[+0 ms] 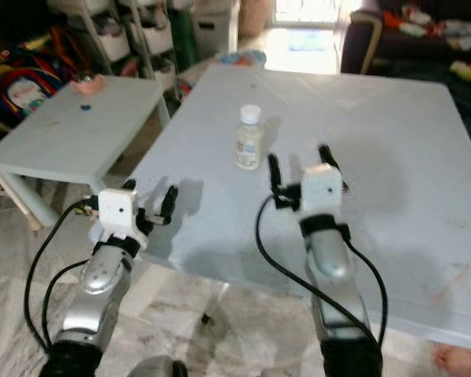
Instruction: Restocking fridge
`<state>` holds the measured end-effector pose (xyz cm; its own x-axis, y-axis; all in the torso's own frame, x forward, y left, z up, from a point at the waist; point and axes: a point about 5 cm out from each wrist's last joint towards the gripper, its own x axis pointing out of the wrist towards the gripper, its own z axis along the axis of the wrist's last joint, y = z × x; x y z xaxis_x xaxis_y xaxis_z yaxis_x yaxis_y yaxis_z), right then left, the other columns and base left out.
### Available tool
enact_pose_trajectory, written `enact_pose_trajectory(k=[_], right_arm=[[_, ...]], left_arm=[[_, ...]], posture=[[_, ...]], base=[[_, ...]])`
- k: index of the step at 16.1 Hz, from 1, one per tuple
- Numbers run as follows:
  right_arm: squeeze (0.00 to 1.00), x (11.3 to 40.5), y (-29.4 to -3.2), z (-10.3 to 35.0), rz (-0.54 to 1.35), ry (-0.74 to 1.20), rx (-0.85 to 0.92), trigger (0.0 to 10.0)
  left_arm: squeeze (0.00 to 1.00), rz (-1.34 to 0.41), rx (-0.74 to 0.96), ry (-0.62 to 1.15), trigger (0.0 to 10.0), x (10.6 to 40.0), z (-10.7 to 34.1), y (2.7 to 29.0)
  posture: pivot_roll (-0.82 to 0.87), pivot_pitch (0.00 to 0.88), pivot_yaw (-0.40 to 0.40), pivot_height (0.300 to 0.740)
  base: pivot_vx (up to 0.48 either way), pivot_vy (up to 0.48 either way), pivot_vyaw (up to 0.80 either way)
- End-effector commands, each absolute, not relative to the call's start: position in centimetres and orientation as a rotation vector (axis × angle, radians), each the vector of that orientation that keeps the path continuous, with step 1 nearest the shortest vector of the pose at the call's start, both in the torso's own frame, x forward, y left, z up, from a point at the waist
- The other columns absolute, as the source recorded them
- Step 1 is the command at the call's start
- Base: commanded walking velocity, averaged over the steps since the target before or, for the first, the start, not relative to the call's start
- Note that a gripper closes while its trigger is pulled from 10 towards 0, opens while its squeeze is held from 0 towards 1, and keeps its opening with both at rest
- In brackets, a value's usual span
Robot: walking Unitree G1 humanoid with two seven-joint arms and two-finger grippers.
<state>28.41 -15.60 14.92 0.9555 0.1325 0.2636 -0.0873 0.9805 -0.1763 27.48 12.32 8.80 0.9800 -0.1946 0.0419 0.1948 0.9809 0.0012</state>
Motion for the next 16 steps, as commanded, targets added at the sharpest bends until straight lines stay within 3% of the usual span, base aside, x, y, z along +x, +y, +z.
enact_pose_trajectory(k=[1, 16], right_arm=[[0.0, 29.2, -16.3, 15.0, 0.112, -0.273, -0.162, 10.0], [0.0, 35.8, -18.4, 18.0, 0.18, -0.226, -0.129, 10.0]], left_arm=[[0.0, -0.194, 0.004, -0.046, 10.0, 27.5, 9.1, 12.6], [0.0, -0.164, 0.076, 0.005, 10.0, 25.3, 9.4, 14.4]], posture=[[-0.06, 0.0, 0.055, 0.74], [0.05, 0.08, 0.07, 0.74]], base=[[0.0, 0.0, 0.0], [0.0, 0.0, 0.0]])
